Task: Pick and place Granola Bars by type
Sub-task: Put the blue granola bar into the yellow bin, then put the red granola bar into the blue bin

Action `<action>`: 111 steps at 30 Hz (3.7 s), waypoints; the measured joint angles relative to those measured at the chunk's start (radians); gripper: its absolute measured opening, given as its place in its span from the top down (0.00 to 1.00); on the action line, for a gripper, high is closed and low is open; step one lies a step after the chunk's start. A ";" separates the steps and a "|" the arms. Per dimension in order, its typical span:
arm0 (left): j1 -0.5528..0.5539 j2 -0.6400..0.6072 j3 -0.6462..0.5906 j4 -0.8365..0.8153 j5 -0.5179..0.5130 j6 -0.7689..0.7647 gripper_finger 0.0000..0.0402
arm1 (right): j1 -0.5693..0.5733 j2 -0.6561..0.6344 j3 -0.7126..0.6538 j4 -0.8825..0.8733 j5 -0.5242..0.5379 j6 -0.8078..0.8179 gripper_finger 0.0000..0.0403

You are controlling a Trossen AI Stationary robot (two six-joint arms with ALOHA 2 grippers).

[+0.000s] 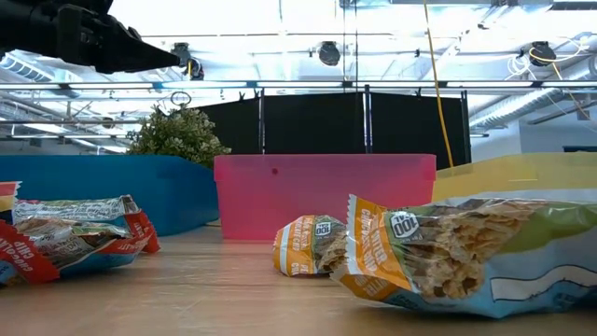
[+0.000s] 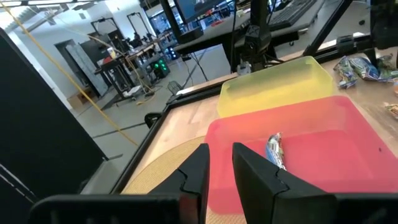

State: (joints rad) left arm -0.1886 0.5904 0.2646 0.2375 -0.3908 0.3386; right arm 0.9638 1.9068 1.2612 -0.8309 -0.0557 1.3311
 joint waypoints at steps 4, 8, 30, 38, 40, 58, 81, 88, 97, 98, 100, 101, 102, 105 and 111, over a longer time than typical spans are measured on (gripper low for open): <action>0.000 0.000 0.000 -0.002 0.000 -0.001 0.80 | 0.000 -0.007 -0.056 0.080 0.002 0.000 0.62; 0.000 0.000 0.000 -0.002 0.000 -0.011 0.80 | 0.000 -0.007 -0.067 0.085 0.002 0.000 0.70; 0.000 0.000 0.000 -0.026 0.000 -0.075 0.80 | -0.192 -0.277 0.072 -0.057 0.246 -0.493 0.93; 0.000 0.000 0.000 -0.026 0.000 -0.089 0.80 | -0.405 -0.467 0.074 -0.613 0.299 -0.578 0.92; 0.000 0.000 0.000 -0.025 0.000 -0.092 0.80 | -0.458 -0.486 0.068 -0.698 0.320 -0.634 0.93; 0.000 0.000 0.000 -0.028 0.000 -0.093 0.80 | -0.771 -0.494 -0.387 -0.213 0.179 -1.143 0.92; 0.000 0.000 0.000 -0.033 0.000 -0.105 0.80 | -0.794 -0.527 -0.469 -0.124 0.130 -1.060 0.66; 0.000 0.000 0.000 -0.032 0.000 -0.106 0.80 | -0.792 -0.657 -0.345 -0.178 0.135 -1.012 0.65; 0.000 0.000 0.000 -0.032 -0.001 -0.108 0.80 | -0.792 -0.972 -0.357 0.037 0.210 -1.087 0.70; 0.000 0.000 0.000 -0.032 -0.001 -0.106 0.80 | -0.792 -1.002 -0.367 0.056 0.206 -1.082 0.70; 0.000 0.000 0.000 -0.032 -0.001 -0.105 0.80 | -0.792 -1.058 -0.389 0.096 0.185 -1.086 0.71; 0.000 0.000 0.000 -0.032 -0.001 -0.105 0.80 | -0.792 -1.082 -0.398 0.101 0.190 -1.098 0.71; 0.000 0.000 0.000 -0.032 -0.001 -0.106 0.80 | -0.791 -1.104 -0.407 0.103 0.212 -1.117 0.72; 0.000 0.000 0.000 -0.036 -0.001 -0.106 0.80 | -0.752 -1.176 -0.463 0.185 0.365 -1.206 0.79; 0.000 0.000 0.000 -0.075 -0.001 -0.115 0.80 | -0.703 -1.314 -0.689 0.583 0.475 -1.512 0.98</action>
State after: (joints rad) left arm -0.1886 0.5907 0.2646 0.1623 -0.3916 0.2233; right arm 0.2604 0.5925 0.5724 -0.2481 0.4198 -0.1806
